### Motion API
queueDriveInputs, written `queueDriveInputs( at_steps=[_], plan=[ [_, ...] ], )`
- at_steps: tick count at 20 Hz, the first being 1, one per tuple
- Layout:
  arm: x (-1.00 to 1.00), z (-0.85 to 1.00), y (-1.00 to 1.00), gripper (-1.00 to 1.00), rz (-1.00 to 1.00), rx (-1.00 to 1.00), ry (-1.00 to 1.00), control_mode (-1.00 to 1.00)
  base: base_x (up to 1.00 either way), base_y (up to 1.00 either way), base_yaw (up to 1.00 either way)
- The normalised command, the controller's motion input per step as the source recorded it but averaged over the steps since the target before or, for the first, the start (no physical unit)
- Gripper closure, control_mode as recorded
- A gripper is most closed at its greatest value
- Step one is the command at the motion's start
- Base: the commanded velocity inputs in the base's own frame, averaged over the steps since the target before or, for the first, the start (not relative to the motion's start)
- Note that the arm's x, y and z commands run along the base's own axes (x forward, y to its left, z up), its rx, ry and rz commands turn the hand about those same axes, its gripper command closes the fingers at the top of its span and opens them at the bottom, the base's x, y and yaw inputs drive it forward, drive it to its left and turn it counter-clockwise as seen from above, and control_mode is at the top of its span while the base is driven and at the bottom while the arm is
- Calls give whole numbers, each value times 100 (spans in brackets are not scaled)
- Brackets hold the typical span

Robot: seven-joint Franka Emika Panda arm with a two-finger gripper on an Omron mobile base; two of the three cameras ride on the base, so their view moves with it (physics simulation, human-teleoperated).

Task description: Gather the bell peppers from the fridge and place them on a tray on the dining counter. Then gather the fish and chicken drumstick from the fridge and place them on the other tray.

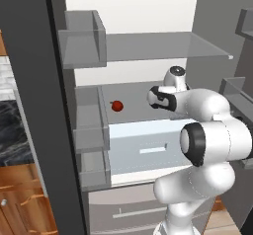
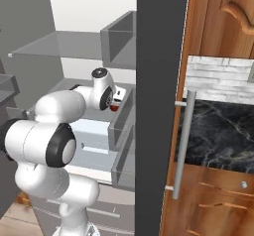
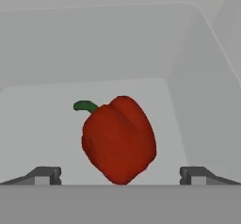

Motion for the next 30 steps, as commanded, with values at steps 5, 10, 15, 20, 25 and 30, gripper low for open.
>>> queueDriveInputs(
  at_steps=[5, 10, 15, 20, 25, 30],
  plan=[
    [17, -14, 0, -100, 0, 0, 0, -100, 0, 0, 0],
    [11, -11, 0, -100, 0, 0, 0, -100, 0, 0, 0],
    [13, -8, 0, -100, 0, 0, 1, -100, 0, 0, 0],
    [12, -10, 0, -100, 0, 0, 0, -100, 0, 0, 0],
    [4, -15, -1, -100, 0, 0, 0, -100, 0, 0, 0],
    [0, -5, 0, -100, 0, 0, 0, -100, 0, 0, 0]
  ],
)
